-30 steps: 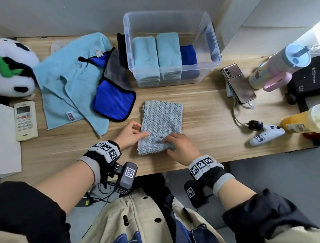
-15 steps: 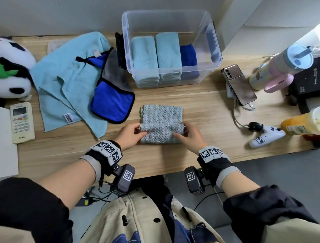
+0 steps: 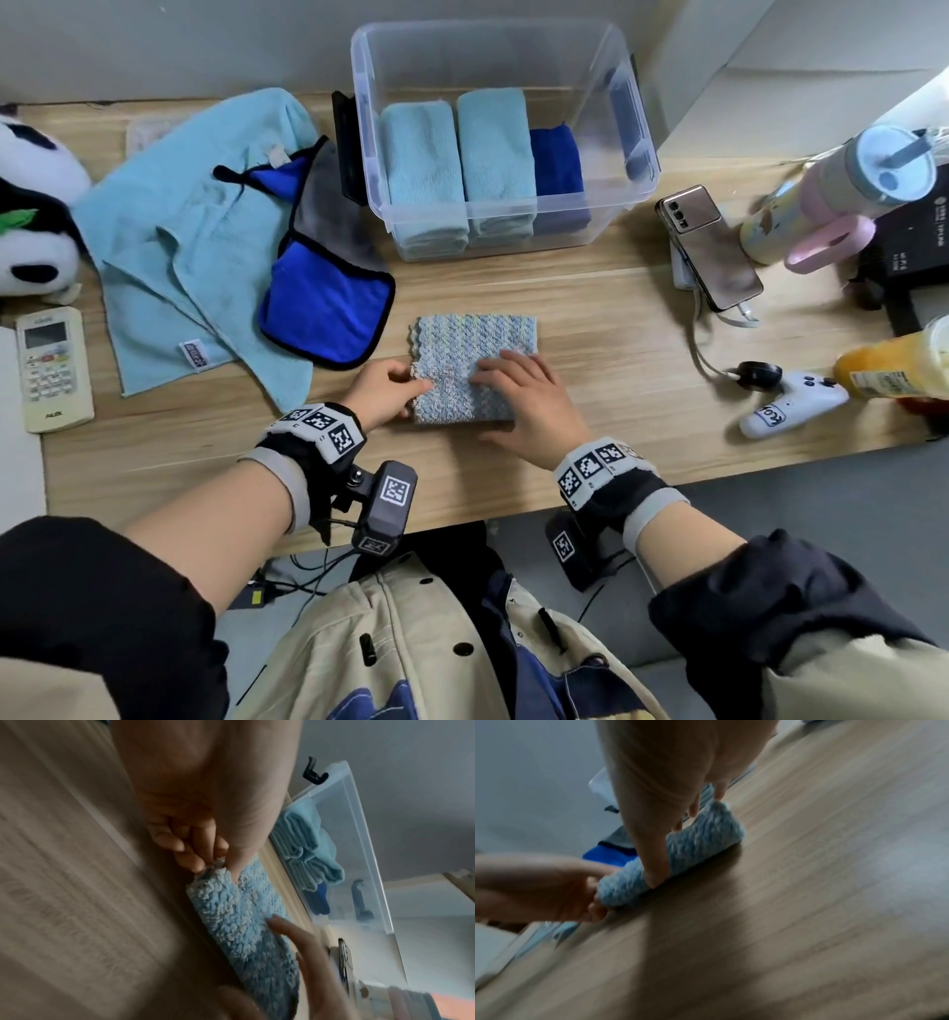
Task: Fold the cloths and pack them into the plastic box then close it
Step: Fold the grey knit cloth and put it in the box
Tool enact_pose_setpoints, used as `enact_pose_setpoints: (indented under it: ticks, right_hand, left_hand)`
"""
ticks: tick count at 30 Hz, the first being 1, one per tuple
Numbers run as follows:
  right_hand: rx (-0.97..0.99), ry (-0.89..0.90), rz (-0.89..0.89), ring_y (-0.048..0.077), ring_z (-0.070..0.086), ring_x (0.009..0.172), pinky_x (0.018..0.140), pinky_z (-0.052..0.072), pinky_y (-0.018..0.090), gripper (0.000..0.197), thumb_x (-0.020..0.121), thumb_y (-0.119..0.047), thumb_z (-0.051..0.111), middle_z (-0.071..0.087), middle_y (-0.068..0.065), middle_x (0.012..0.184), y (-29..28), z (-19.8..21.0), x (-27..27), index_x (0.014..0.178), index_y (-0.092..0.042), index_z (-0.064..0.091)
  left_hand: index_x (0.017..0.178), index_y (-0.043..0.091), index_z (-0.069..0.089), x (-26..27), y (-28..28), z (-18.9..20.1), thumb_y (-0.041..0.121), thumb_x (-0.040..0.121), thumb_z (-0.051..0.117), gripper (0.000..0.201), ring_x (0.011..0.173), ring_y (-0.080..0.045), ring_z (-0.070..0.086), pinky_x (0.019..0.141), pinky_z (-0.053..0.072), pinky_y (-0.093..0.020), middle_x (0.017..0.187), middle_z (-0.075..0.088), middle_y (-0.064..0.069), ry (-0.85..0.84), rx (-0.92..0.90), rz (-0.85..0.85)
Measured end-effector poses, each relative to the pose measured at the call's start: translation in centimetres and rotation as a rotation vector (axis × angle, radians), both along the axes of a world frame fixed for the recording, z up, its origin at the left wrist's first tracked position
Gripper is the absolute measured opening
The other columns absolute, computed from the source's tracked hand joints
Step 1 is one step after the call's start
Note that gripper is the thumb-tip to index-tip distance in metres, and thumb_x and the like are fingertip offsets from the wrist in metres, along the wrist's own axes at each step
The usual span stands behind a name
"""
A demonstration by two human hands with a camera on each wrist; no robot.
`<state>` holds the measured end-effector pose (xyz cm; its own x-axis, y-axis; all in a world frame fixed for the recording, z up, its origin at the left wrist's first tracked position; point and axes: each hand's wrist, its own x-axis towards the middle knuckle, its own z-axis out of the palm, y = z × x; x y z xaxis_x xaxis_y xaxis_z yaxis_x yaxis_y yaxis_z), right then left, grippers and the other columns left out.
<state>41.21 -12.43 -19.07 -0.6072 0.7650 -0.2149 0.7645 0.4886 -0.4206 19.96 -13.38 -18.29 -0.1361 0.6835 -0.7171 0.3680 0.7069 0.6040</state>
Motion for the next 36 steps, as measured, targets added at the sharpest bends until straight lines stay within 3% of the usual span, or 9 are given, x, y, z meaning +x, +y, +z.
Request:
enact_pose_setpoints:
  ticks: [3,8,12,14,18,24,30,33,36]
  right_hand:
    - [0.029,-0.037,0.011,0.019,0.036,0.137,0.116,0.013,0.044,0.06,0.073,-0.028,0.073,0.051,-0.007,0.137,-0.3,-0.7,-0.5,0.128,-0.026,0.051]
    - [0.014,-0.022,-0.005,0.023,0.057,0.111,0.109,0.025,0.035,0.038,0.085,-0.029,0.058,0.068,0.003,0.107,0.6,1.3,-2.2,0.121,-0.02,0.057]
    - [-0.354,-0.015,-0.146,0.028,0.059,0.085,0.069,0.041,0.03,0.041,0.092,-0.034,0.049,0.062,0.006,0.089,1.6,2.5,-3.1,0.129,-0.017,0.044]
    - [-0.43,0.055,-0.285,0.027,0.061,0.082,0.063,0.045,0.03,0.039,0.093,-0.031,0.05,0.062,0.006,0.092,2.2,2.0,-3.2,0.128,-0.015,0.042]
    - [-0.327,0.088,-0.454,0.027,0.063,0.093,0.078,0.052,0.039,0.034,0.091,-0.029,0.055,0.065,0.008,0.108,3.2,0.8,-2.9,0.12,-0.011,0.049]
    - [-0.346,0.056,-0.55,0.025,0.062,0.097,0.077,0.048,0.03,0.034,0.088,-0.029,0.061,0.067,0.008,0.109,3.6,0.3,-3.0,0.116,-0.01,0.058]
    - [-0.755,0.145,-0.634,0.017,0.059,0.087,0.075,0.05,0.029,0.04,0.084,-0.025,0.068,0.065,0.008,0.11,2.4,0.4,-3.8,0.118,-0.007,0.058]
    - [-0.925,0.282,-0.739,0.026,0.062,0.097,0.088,0.053,0.038,0.04,0.087,-0.018,0.064,0.062,0.016,0.118,1.5,0.5,-4.2,0.124,-0.005,0.055]
    - [-1.054,0.44,-0.829,0.033,0.059,0.112,0.095,0.049,0.047,0.041,0.091,-0.014,0.059,0.059,0.016,0.123,1.0,0.7,-4.5,0.13,-0.007,0.05]
  left_hand:
    - [0.125,0.006,0.049,-0.2,-0.1,0.2,0.022,0.086,0.065,0.046,0.055,-0.01,0.047,0.044,0.036,-0.017,0.075,0.055,-0.001,-0.075,-0.051,0.111]
    - [0.112,0.011,0.055,-1.1,-0.5,0.7,0.026,0.087,0.062,0.029,0.065,-0.012,0.051,0.053,0.04,-0.022,0.089,0.059,-0.007,-0.107,0.002,0.289]
    - [0.115,0.009,0.053,-2.2,-0.9,1.1,0.02,0.092,0.056,0.026,0.061,-0.012,0.055,0.049,0.043,-0.02,0.082,0.059,-0.005,-0.11,-0.009,0.429]
    - [0.108,0.009,0.053,-2.5,-1.2,1.2,0.015,0.095,0.049,0.015,0.06,-0.013,0.054,0.049,0.044,-0.019,0.08,0.059,-0.007,-0.139,-0.057,0.424]
    - [0.11,0.007,0.053,-2.4,-1.7,1.8,0.011,0.097,0.045,0.016,0.067,-0.015,0.058,0.056,0.048,-0.016,0.084,0.061,-0.008,-0.194,-0.105,0.363]
    - [0.126,-0.002,0.05,-1.7,-2.0,2.2,0.013,0.096,0.047,0.034,0.084,-0.022,0.065,0.08,0.051,-0.025,0.117,0.063,-0.021,-0.278,-0.12,0.336]
    - [0.131,-0.002,0.044,-0.2,-2.0,2.7,0.01,0.091,0.057,0.045,0.122,-0.029,0.051,0.098,0.044,-0.037,0.136,0.049,-0.021,-0.431,-0.161,0.429]
    - [0.127,0.011,0.047,0.6,-2.1,3.1,0.008,0.086,0.062,0.043,0.124,-0.024,0.047,0.106,0.034,-0.046,0.137,0.05,-0.013,-0.53,-0.193,0.398]
    - [0.134,0.02,0.037,1.1,-2.3,3.3,-0.004,0.081,0.063,0.065,0.111,-0.024,0.057,0.092,0.047,-0.046,0.128,0.057,-0.009,-0.631,-0.175,0.324]
